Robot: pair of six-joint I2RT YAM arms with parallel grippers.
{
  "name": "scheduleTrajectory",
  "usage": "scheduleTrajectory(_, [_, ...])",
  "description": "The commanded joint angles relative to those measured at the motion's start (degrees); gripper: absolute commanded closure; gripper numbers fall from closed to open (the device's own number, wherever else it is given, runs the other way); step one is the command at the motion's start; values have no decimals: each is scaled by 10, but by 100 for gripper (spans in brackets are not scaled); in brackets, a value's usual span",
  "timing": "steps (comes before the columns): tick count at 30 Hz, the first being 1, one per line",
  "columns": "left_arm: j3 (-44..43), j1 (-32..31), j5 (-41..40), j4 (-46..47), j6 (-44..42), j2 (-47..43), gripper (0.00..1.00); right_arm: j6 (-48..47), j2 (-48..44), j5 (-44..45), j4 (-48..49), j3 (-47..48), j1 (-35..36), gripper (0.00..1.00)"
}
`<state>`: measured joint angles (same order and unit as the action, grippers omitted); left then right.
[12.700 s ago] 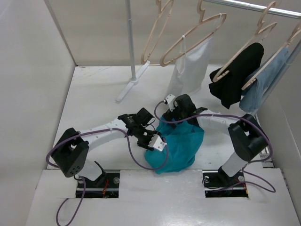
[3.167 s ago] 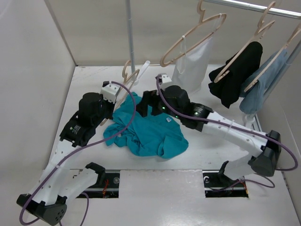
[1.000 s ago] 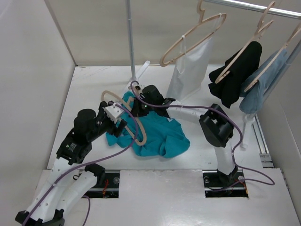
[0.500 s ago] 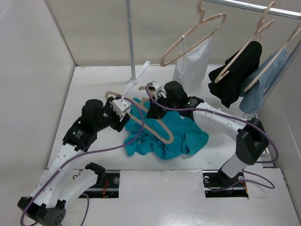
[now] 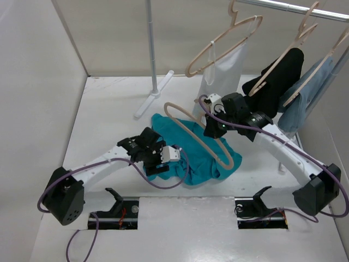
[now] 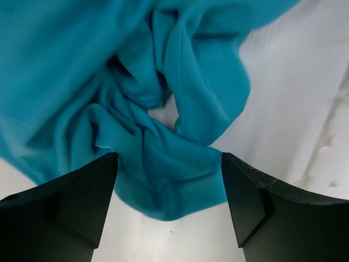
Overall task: Place the t-shirt on the hanger
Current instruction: Place tshirt on hanger
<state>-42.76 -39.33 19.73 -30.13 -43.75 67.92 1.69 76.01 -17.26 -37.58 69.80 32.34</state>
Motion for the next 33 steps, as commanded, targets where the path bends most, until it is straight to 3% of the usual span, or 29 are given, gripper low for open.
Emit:
scheduleTrajectory(1, [36,-1,-55,69,-68,33,26,-15,-46,23,-49,-27,-22,100])
scheduleTrajectory(3, [65,26,-72,98,-92,46,26,-9,-77,23,-57,-41,-31,100])
scheduleTrajectory(7, [81,78,-78,74,-183,51,74,3,-112,41,-87,-63,-44,100])
scheduleTrajectory(9, [87,98,-99,44,-246,38,89,8,-118,41,-87,-78,-54,100])
scheduleTrajectory(13, [154,215,-135,10,-438,-49,99,9,-125,30,-93,-84,-61,100])
scheduleTrajectory(14, [165,287,-142,-5,-491,-90,99,9,-125,20,-93,-84,-61,100])
scheduleTrajectory(15, [174,324,-150,-5,-596,-109,99,9,-125,14,-93,-84,-61,100])
scheduleTrajectory(17, [202,380,-165,15,-655,-145,99,-5,-110,8,-93,-89,-61,100])
scheduleTrajectory(20, [194,380,-175,84,-630,-145,91,-25,-104,3,-101,-89,-61,100])
scheduleTrajectory(23, [113,380,-75,62,-551,-145,71,-32,-104,8,-111,-83,-61,100])
scheduleTrajectory(24, [87,380,-41,31,-524,-140,62,-39,-104,14,-111,-78,-61,100])
scheduleTrajectory(25, [61,380,26,13,-497,-140,42,-39,-104,14,-111,-77,-68,100])
scheduleTrajectory(28, [-27,380,164,-59,-413,-126,14,-46,-104,14,-104,-77,-78,100])
scheduleTrajectory(30, [-68,347,207,-69,-354,-111,10,-51,-98,9,-97,-83,-84,100])
scheduleTrajectory(31, [-75,304,218,-53,-276,-94,11,-57,-92,2,-90,-88,-90,100])
scheduleTrajectory(33, [-88,242,211,-27,-202,-62,18,-57,-92,-10,-84,-94,-97,100])
